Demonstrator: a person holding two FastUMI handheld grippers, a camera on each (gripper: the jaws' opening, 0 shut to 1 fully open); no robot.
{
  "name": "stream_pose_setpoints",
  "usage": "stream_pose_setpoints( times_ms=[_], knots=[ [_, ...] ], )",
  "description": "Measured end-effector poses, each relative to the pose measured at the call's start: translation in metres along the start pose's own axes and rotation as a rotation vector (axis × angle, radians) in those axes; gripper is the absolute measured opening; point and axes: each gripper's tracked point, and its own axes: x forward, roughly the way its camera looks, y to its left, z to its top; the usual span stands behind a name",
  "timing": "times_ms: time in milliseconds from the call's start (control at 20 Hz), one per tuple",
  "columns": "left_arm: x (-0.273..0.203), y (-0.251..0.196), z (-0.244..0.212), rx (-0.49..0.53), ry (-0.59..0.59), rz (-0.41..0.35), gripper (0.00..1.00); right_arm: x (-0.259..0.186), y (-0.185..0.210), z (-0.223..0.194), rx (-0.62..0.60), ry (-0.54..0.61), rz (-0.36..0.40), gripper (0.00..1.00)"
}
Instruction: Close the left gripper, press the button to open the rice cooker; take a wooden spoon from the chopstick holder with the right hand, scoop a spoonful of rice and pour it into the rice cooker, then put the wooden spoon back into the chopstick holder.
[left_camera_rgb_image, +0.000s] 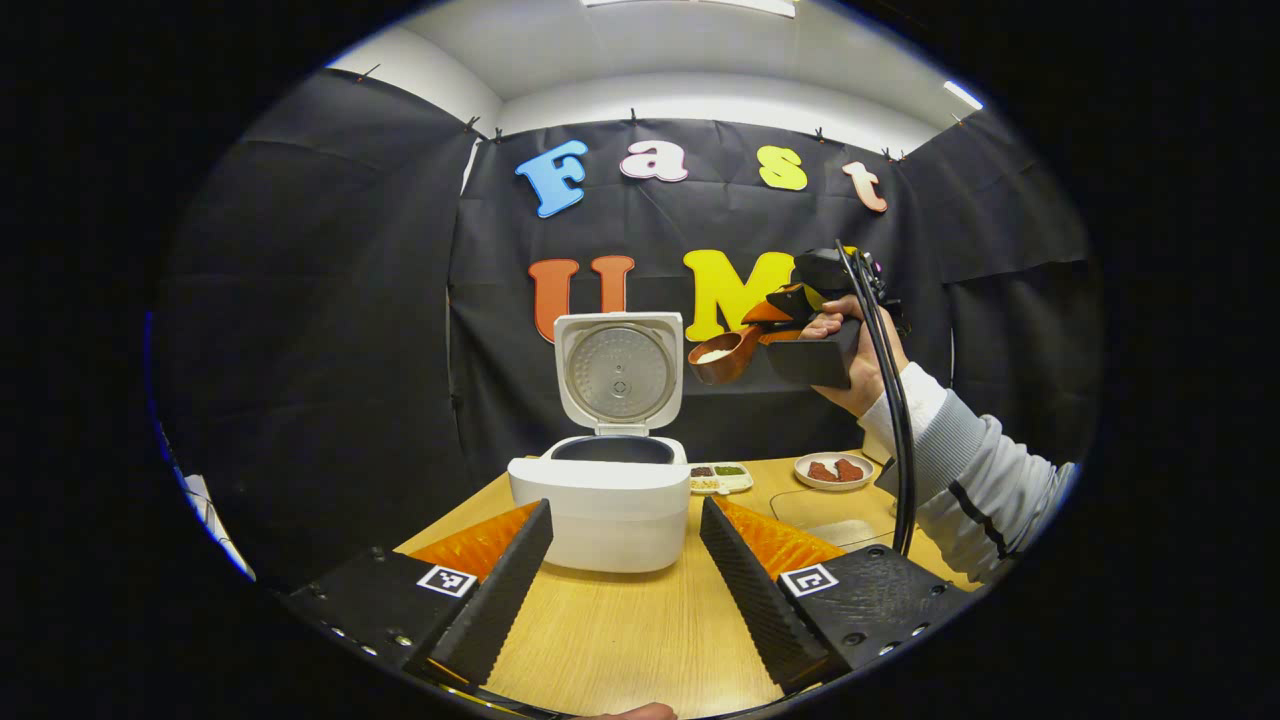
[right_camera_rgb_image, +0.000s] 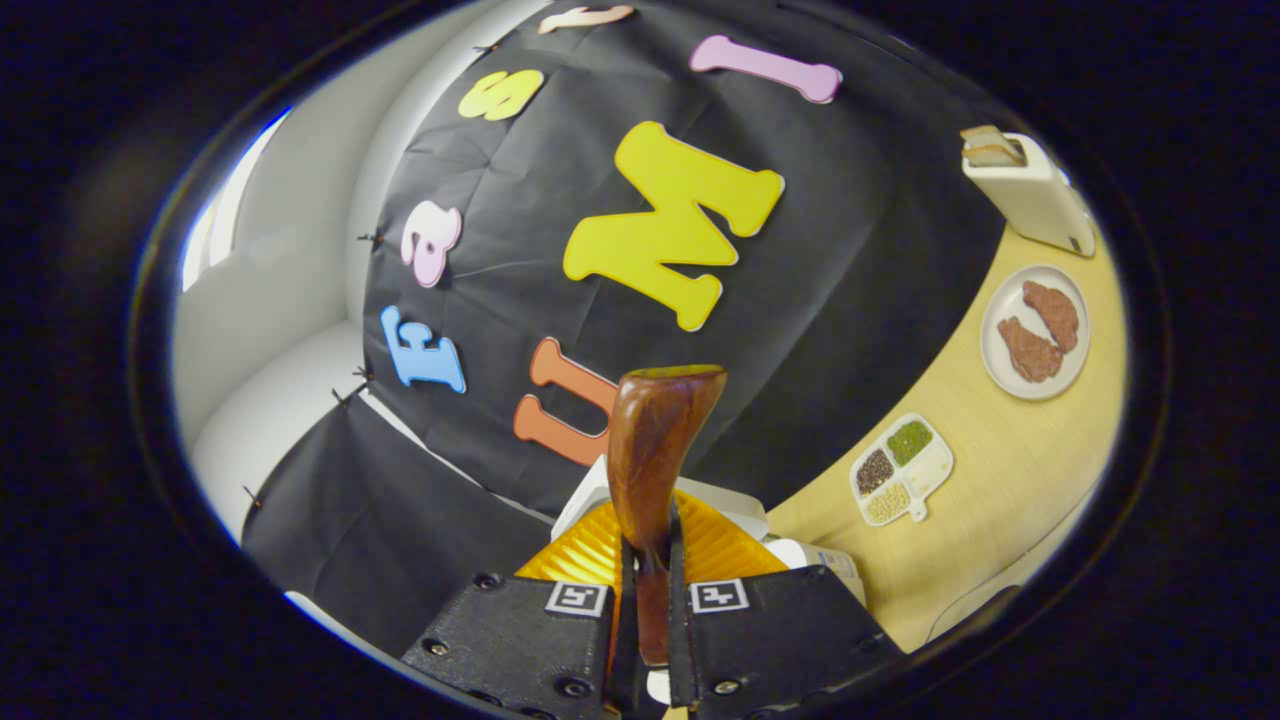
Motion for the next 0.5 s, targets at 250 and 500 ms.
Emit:
stream_pose_setpoints(
  times_ms=[250, 500],
  knots=[
    [0.003, 0.028, -0.002, -0.017, 0.017, 0.053, 0.95, 0.057, 0.024, -0.037, -0.228, 0.032, -0.033, 0.17],
    [0.001, 0.047, -0.002, -0.017, 0.024, 0.091, 0.95, 0.095, 0.007, -0.081, -0.45, 0.115, -0.097, 0.17]
  ],
)
